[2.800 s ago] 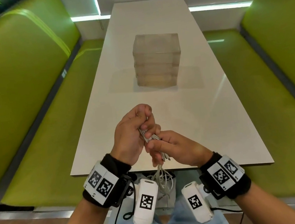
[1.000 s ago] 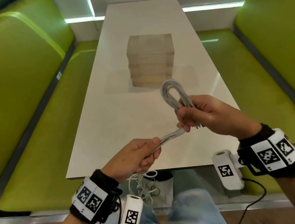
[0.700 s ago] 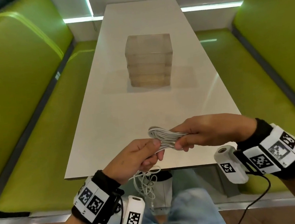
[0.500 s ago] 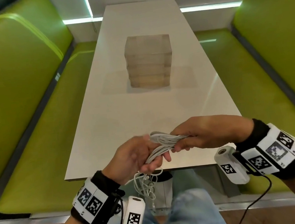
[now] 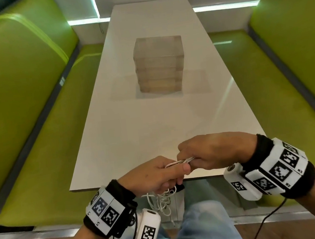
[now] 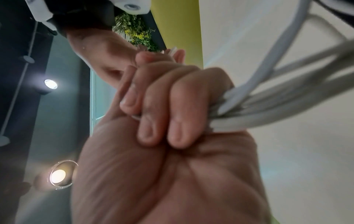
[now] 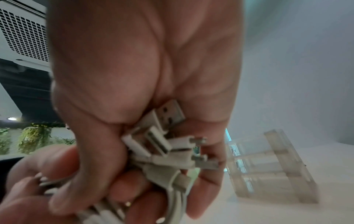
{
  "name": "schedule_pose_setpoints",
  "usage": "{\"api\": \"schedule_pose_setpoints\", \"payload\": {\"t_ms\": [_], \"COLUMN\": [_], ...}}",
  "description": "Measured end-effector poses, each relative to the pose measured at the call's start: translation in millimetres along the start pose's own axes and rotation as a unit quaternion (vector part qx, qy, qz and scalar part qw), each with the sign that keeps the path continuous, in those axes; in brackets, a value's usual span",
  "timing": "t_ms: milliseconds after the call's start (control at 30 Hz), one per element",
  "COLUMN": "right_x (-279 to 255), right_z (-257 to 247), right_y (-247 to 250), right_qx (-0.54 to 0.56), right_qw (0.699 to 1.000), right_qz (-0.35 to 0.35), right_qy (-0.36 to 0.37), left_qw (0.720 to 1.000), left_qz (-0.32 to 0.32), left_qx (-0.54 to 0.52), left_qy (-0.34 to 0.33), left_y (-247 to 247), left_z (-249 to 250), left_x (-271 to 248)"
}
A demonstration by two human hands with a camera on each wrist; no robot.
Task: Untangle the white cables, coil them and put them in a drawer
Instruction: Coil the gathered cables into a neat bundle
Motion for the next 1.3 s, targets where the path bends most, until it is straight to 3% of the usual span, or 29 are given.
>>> {"api": "schedule_pose_setpoints", "payload": {"t_ms": [100, 200, 300, 467, 967, 1167, 1300], "right_x": [-2, -2, -4, -5, -3, -12, -23], "right_z": [3, 4, 3, 2, 2, 3, 14], "right_y": [-7, -12, -8, -9, -13, 19, 37], "right_qx": [0.0, -0.087, 0.091, 0.301, 0.333, 0.305, 0.324], "right_qw": [0.998, 0.986, 0.993, 0.949, 0.941, 0.952, 0.94], "right_qz": [0.047, 0.108, 0.026, -0.088, -0.062, 0.02, 0.1], "right_qy": [0.029, 0.09, 0.067, 0.003, -0.004, 0.001, -0.021], "left_qw": [1.0, 0.999, 0.999, 0.998, 0.996, 0.987, 0.979], "left_qz": [-0.003, -0.021, -0.015, -0.004, -0.008, 0.024, 0.108], "left_qx": [0.004, -0.014, -0.027, -0.03, -0.042, -0.083, -0.041], "left_qy": [-0.008, -0.02, -0.035, -0.046, -0.072, -0.134, -0.169], "left_y": [3, 3, 2, 0, 2, 10, 14], "left_z": [0, 0, 1, -2, -7, -20, -27], "left_x": [-2, -5, -6, -7, -2, 4, 8]}}
Point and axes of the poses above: each hand's wrist, its own x-axis towards the middle knuckle, its own y-axis out of the back of the hand, z = x × y, the point moved 2 cm from there along x, towards the middle knuckle, and after that the axes turned 9 degrees about x, right-handed, at the moved point
